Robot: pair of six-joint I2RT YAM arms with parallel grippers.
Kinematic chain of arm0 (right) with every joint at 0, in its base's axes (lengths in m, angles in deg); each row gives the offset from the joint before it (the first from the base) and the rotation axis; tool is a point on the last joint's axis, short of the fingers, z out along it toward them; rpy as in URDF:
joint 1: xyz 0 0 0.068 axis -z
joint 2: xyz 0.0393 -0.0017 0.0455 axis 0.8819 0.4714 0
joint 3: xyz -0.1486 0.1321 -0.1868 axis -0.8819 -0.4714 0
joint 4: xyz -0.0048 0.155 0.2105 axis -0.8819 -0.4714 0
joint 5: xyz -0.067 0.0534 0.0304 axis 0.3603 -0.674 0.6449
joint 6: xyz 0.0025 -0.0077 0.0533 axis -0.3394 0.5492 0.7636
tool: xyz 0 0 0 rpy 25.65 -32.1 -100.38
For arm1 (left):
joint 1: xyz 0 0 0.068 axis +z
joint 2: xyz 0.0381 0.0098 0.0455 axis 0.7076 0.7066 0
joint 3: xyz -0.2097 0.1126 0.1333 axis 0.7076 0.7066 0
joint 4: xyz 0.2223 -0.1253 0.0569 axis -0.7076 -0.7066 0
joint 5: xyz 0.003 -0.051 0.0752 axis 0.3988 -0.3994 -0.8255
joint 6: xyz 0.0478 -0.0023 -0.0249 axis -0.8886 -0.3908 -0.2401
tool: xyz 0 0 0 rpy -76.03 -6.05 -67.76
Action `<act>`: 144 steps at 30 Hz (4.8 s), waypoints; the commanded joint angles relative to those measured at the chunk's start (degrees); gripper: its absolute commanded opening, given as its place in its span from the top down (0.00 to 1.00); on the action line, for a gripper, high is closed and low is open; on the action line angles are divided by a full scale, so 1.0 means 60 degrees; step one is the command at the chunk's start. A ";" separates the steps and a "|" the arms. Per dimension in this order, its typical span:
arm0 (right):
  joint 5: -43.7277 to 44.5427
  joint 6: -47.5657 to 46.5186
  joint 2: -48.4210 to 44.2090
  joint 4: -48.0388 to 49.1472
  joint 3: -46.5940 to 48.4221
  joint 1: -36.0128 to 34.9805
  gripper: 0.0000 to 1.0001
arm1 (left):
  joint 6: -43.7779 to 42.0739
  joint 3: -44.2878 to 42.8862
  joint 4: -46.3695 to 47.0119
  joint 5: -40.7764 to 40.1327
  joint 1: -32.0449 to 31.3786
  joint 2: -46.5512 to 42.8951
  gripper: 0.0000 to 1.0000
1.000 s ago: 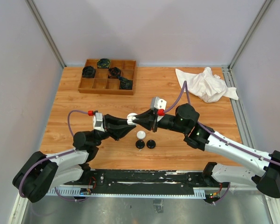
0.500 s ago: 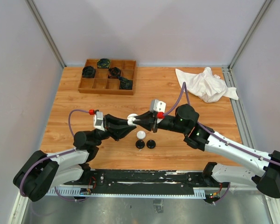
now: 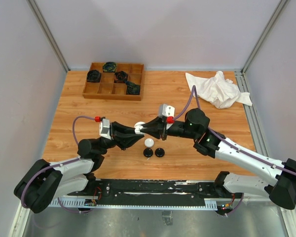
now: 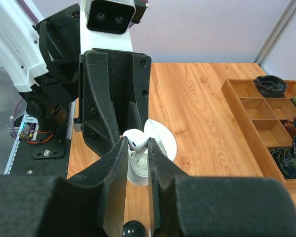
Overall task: Insert the wireless bluetooth earbuds into the charging case
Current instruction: Place the earbud in the charging case, then close the charging case.
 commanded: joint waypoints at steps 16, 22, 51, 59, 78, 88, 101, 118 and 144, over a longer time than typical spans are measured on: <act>-0.2163 0.0166 0.0482 -0.0923 -0.0128 0.0663 0.85 | -0.0513 0.0039 0.1356 0.0104 0.0032 -0.0643 1.00; -0.2901 -0.0448 0.0629 -0.1748 0.0165 0.0844 0.85 | -0.0832 -0.0039 0.0849 0.0670 0.0032 -0.0848 1.00; -0.1559 -0.0819 0.0059 -0.2618 0.0652 0.1038 0.44 | -0.1246 0.0082 0.0051 -0.0002 0.0032 -0.0625 1.00; 0.0892 -0.0367 -0.0764 -0.2217 0.0201 0.0832 0.30 | -0.2078 -0.0080 -0.1473 -0.1150 0.0010 -0.1275 1.00; 0.4592 -0.0072 -0.0512 0.0492 -0.0362 -0.0959 0.16 | -0.4332 -0.0473 -0.3759 -0.3450 -0.1180 -0.1964 1.00; 0.5476 -0.0093 -0.0161 0.0434 -0.0244 -0.0976 0.18 | -0.4316 -0.0503 -0.3788 -0.2989 -0.1257 -0.2085 1.00; 0.6167 -0.0776 -0.0790 -0.0572 -0.0542 -0.0939 0.23 | -0.4154 -0.0517 -0.4004 -0.2400 -0.1257 -0.2374 1.00; -0.1047 -0.0158 -0.1132 -0.3780 0.0778 0.1572 0.15 | -0.4417 -0.1129 -0.5033 -0.0050 -0.1243 -0.1546 1.00; -0.3280 -0.0492 0.0300 -0.4321 0.1280 0.1585 0.29 | -0.2448 -0.1138 -0.5595 -0.1342 -0.1243 -0.0880 1.00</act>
